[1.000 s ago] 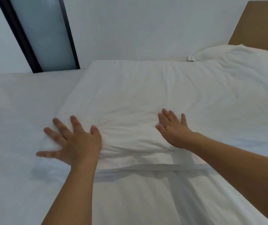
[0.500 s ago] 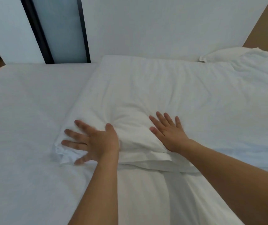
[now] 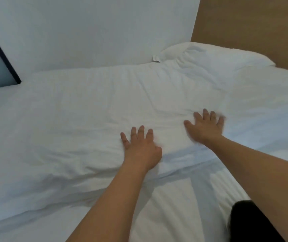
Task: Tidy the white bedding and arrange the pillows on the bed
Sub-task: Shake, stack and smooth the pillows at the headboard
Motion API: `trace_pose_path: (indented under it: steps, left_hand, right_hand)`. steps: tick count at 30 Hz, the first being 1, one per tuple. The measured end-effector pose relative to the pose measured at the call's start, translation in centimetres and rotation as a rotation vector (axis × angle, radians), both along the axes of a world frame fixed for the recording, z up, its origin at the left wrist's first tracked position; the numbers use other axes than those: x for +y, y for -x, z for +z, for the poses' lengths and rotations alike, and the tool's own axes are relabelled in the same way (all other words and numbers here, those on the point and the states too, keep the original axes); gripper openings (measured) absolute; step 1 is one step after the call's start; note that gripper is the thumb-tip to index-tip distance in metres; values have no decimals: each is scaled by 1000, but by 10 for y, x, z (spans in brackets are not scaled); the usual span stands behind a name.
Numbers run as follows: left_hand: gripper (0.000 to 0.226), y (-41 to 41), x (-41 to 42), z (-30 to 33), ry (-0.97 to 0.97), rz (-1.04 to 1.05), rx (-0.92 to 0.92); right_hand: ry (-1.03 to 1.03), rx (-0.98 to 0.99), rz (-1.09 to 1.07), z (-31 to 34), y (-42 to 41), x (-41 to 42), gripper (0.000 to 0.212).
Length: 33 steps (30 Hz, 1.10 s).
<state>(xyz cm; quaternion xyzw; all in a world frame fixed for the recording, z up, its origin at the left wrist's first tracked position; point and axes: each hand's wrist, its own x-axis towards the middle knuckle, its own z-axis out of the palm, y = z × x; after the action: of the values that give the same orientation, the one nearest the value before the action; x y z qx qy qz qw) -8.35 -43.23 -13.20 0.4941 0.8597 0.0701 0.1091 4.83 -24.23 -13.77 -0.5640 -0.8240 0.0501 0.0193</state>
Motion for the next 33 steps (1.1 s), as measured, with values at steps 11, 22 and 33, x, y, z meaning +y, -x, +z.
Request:
trace_pose_path:
  steps: [11, 22, 33]
  left_hand:
    - [122, -169, 188, -40, 55, -367, 283]
    - [84, -183, 217, -42, 100, -234, 266]
    - [36, 54, 51, 131, -711, 625, -979]
  right_hand:
    - [593, 1309, -1010, -63, -205, 196, 157]
    - [681, 1589, -878, -15, -172, 214, 56]
    - [-155, 702, 425, 129, 54, 34, 38]
